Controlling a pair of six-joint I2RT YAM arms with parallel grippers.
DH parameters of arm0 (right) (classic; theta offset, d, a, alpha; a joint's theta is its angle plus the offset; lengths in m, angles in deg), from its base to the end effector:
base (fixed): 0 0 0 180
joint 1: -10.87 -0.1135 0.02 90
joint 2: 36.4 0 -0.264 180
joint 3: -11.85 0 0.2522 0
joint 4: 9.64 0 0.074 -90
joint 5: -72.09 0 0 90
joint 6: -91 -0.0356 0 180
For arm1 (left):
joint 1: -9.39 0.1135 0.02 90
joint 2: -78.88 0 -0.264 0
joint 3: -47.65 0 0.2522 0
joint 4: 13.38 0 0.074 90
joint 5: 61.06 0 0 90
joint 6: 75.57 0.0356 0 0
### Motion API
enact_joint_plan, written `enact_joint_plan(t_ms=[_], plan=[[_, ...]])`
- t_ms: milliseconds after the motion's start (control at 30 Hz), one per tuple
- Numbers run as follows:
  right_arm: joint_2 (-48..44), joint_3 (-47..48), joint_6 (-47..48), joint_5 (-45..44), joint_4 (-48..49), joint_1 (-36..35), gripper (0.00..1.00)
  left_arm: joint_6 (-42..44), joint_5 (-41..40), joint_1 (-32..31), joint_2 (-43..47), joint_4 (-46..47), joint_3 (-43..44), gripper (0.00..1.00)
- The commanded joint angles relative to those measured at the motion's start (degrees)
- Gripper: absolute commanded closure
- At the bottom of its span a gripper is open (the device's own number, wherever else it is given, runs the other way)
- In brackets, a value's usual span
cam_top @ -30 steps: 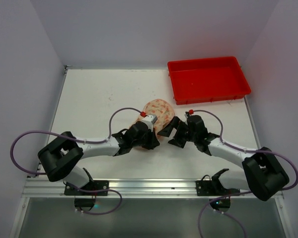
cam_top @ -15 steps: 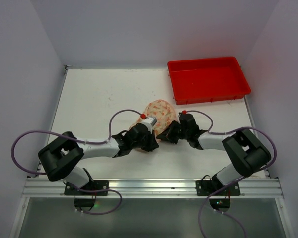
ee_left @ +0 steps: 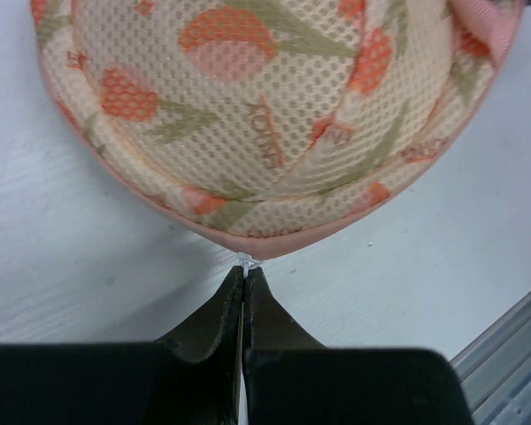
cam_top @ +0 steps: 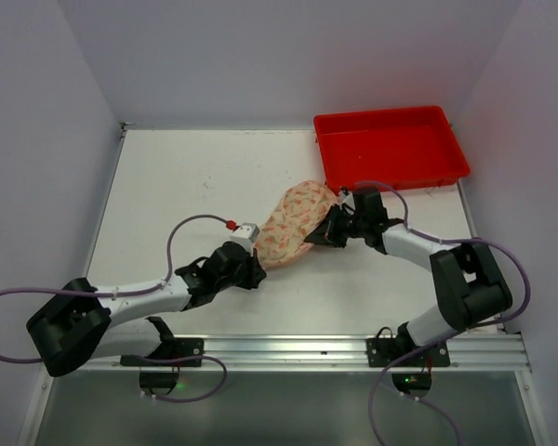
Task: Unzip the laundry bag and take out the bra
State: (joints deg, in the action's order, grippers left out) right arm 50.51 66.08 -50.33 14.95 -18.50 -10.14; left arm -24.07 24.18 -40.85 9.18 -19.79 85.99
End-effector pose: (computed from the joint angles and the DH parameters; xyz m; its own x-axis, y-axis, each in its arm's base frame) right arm 0.2692 0.1241 0.1720 -0.9179 0.3500 -0.1868 0.0583 0.5846 0.8092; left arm 0.1496 -0.1752 0.1628 -0.7574 -0.0597 -0.6503 0.3228 0.8314 -0.4523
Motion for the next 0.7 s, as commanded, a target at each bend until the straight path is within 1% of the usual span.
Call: enact_joint_plan(t_ms=[0,33,100,133,200,267,300,333,367,400,467,500,533,600,633,667], plan=[[3.34,8.12,11.93,6.16,-9.28,0.98,1.0,1.23,-3.77,2.16,2.98,-7.25,-2.51,1.0],[4.92,11.53,13.43,6.25,-11.13,0.98,1.0,1.58,-4.82,3.03,4.11,-9.7,-2.6,1.0],[6.68,15.06,17.38,6.34,-16.05,0.98,1.0,2.2,-6.23,3.48,5.61,-12.43,-2.96,1.0],[8.26,18.47,18.19,5.9,-17.72,0.89,1.0,2.46,-6.84,3.57,7.1,-13.06,-3.04,1.0],[9.15,20.96,19.25,3.54,-19.84,0.8,1.0,2.73,-6.76,3.57,8.6,-13.59,-3.57,1.0],[9.24,22.81,18.9,1.34,-20.11,0.89,0.83,2.91,-4.13,3.48,10.27,-12.2,-4.44,1.0],[8.89,22.9,18.12,-0.41,-19.85,0.8,0.73,2.99,-2.99,3.57,10.62,-9.84,-4.71,1.0],[8.54,22.55,17.59,-1.3,-18.89,0.89,0.52,2.82,-0.72,3.48,10.45,-8.6,-4.89,1.0],[7.4,21.94,16.8,-2.27,-18.27,0.8,0.41,2.73,0.44,3.48,10.19,-7.37,-4.8,1.0],[6.61,21.15,15.14,-3.06,-17.57,0.8,0.3,2.56,1.58,3.48,9.58,-4.14,-4.63,1.0],[4.77,17.2,13.29,-6.04,-14.68,0.89,0.09,2.2,4.47,3.48,6.86,-1.74,-3.58,1.0],[2.41,15.45,11.1,-7.1,-13.36,0.8,0.05,2.2,5.36,3.48,5.72,0.36,-2.96,1.0],[1.16,11.51,9.86,-8.59,-12.04,0.8,0.01,2.03,7.89,3.39,3.1,1.51,-2.44,1.0],[-2.69,7.02,5.48,-9.13,-7.47,0.8,0.01,0.89,10.19,3.31,0.62,5.1,-0.5,1.0],[-4.02,2.38,4.06,-9.04,-5.54,0.71,0.01,-0.16,12.03,2.87,-1.57,6.52,0.03,1.0],[-5.08,0.25,2.57,-9.22,-2.22,0.28,0.01,-0.61,12.74,2.6,-2.63,7.84,1.25,1.0]])
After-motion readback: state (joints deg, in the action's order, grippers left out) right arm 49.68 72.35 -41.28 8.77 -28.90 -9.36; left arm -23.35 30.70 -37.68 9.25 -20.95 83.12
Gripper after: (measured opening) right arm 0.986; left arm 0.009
